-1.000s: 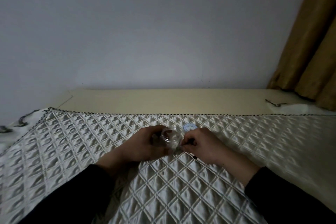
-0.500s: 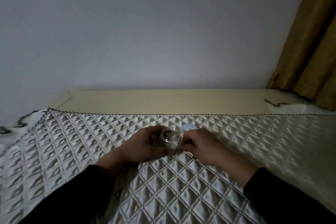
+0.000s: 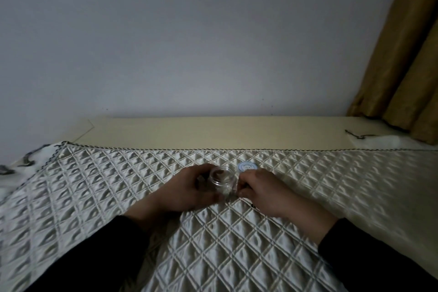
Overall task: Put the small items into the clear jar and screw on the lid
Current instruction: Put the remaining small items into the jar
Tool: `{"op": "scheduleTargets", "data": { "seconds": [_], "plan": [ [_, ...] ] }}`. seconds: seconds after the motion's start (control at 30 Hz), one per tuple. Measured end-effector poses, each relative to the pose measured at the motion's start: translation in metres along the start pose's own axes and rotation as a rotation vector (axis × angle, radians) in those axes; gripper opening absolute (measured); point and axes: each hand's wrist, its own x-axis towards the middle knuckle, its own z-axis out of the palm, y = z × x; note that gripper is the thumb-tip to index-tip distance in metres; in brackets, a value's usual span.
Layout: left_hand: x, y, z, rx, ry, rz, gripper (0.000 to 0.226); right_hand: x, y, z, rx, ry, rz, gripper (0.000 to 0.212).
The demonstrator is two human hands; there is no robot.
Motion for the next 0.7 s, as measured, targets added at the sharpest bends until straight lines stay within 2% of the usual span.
{"op": "scheduleTargets", "data": {
  "seconds": [0.27, 0.5, 0.7],
  "plan": [
    [0.000, -0.001, 0.000, -0.017, 0.001, -0.019, 0.055, -0.001, 0.001, -0.002, -0.004, -0.014, -0.040, 0.006],
    [-0.001, 0.002, 0.001, -0.043, 0.013, -0.025, 0.057, 0.000, 0.002, -0.007, 0.087, -0.024, -0.010, 0.004],
    [-0.002, 0.006, 0.000, -0.006, 0.007, -0.016, 0.061, -0.003, 0.002, -0.017, 0.119, -0.052, 0.010, 0.010]
  ]
}}
